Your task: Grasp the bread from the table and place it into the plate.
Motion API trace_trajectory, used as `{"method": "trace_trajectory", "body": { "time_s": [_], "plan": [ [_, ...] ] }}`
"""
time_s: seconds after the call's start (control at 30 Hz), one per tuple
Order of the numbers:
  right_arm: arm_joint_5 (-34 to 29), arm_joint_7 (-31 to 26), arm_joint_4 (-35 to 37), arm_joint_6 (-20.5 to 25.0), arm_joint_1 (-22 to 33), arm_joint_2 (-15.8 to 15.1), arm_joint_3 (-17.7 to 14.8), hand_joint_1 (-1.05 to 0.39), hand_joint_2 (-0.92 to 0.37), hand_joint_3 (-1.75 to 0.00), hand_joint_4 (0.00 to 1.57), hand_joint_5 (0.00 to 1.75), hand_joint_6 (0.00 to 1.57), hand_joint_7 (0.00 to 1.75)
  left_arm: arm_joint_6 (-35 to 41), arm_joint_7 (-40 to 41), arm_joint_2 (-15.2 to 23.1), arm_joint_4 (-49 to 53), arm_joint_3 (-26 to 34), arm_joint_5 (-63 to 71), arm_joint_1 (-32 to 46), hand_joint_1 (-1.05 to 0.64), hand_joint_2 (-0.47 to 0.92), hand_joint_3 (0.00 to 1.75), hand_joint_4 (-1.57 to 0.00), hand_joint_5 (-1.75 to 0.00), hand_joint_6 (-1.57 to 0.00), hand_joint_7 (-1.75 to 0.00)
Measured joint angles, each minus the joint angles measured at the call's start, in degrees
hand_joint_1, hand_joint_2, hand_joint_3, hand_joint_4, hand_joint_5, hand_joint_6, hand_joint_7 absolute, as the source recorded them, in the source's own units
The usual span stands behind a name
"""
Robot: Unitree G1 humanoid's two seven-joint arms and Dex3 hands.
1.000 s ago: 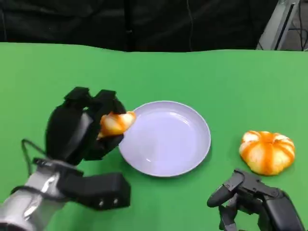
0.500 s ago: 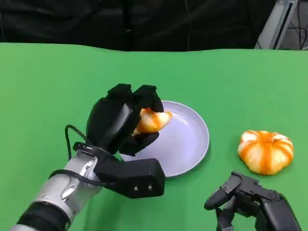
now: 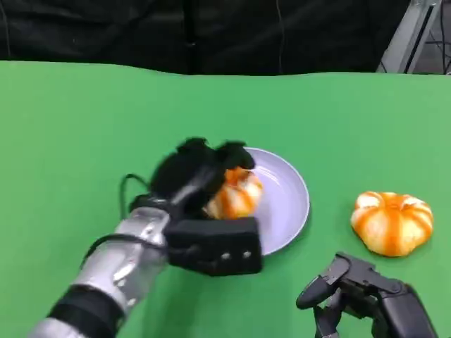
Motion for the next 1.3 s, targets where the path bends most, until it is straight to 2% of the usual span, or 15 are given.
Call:
{"method": "trace_trajectory", "body": {
  "time_s": [0.3, 0.33, 0.37, 0.47, 0.73, 0.8, 0.87, 0.97, 1.03, 1.3],
  "plan": [
    [-0.04, -0.14, -0.02, 0.0, 0.05, 0.05, -0.01, 0.01, -0.48, -1.19, 0.72, 1.67, 0.73, 1.33, 2.53, -2.1, 0.16, -2.93, -0.03, -0.4, -0.1, -0.59, 0.92, 0.14, 0.0, -0.5, -0.11, -0.31],
    [-0.04, -0.14, -0.02, 0.0, 0.06, 0.05, 0.0, 0.01, -0.48, -1.19, 0.72, 1.67, 0.73, 1.33, 2.55, -2.11, 0.23, -3.02, -0.03, -0.41, -0.1, -0.73, 0.92, 0.28, 0.0, -0.26, -0.06, -0.19],
    [-0.04, -0.14, -0.02, 0.0, 0.07, 0.05, -0.01, 0.02, -0.48, -1.19, 0.72, 1.67, 0.73, 1.33, 3.34, -3.27, 0.37, -3.33, -0.36, -0.24, -0.19, -0.82, 0.92, 0.39, 0.0, -0.11, -0.03, -0.11],
    [-0.08, -0.14, -0.12, 0.0, 0.07, 0.06, 0.0, 0.02, -0.48, -1.19, 0.72, 1.68, 0.72, 1.33, 8.07, -10.48, 1.02, -3.55, -2.92, 1.58, -0.55, -0.88, 0.92, 0.46, 0.0, -0.01, 0.0, -0.06],
    [-0.14, -0.14, -0.15, 0.01, 0.03, 0.07, 0.01, 0.02, -0.48, -1.19, 0.71, 1.67, 0.72, 1.33, 10.74, -12.95, 1.82, -5.17, -4.1, 1.87, -0.53, -0.92, 0.92, 0.5, 0.0, 0.0, 0.0, -0.01],
    [-0.14, -0.14, -0.18, 0.02, 0.03, 0.08, 0.03, 0.02, -0.48, -1.19, 0.71, 1.67, 0.72, 1.33, 10.74, -12.83, 2.37, -5.67, -4.11, 2.16, -0.52, -0.85, 0.92, 0.44, -0.05, -0.03, -0.06, -0.04],
    [-0.22, -0.22, -0.25, 0.03, -0.06, 0.2, 0.27, 0.03, -0.48, -1.18, 0.71, 1.67, 0.72, 1.33, 8.79, -11.43, 4.13, -8.25, -3.17, 1.44, 1.14, -0.79, 0.92, 0.38, -0.09, -0.06, -0.1, -0.06],
    [-0.37, -0.61, -0.31, 0.04, -0.08, 0.31, 0.65, 0.03, -0.48, -1.18, 0.71, 1.67, 0.72, 1.33, 3.72, -8.88, 6.9, -12.67, -0.92, -0.55, 4.11, -0.77, 0.92, 0.36, -0.11, -0.08, -0.12, -0.06],
    [-0.38, -0.69, -0.31, 0.04, -0.17, 0.31, 0.82, 0.03, -0.48, -1.18, 0.71, 1.67, 0.72, 1.33, 2.94, -8.51, 7.93, -13.26, -0.11, -0.76, 4.81, -0.77, 0.92, 0.35, -0.11, -0.08, -0.12, -0.06],
    [-0.38, -1.03, -0.32, 0.04, -0.16, 0.3, 1.17, 0.03, -0.48, -1.18, 0.71, 1.67, 0.72, 1.33, 2.37, -8.48, 8.35, -13.3, 0.19, -0.78, 5.14, -0.77, 0.92, 0.35, -0.1, -0.09, -0.12, -0.06]
  ]
}}
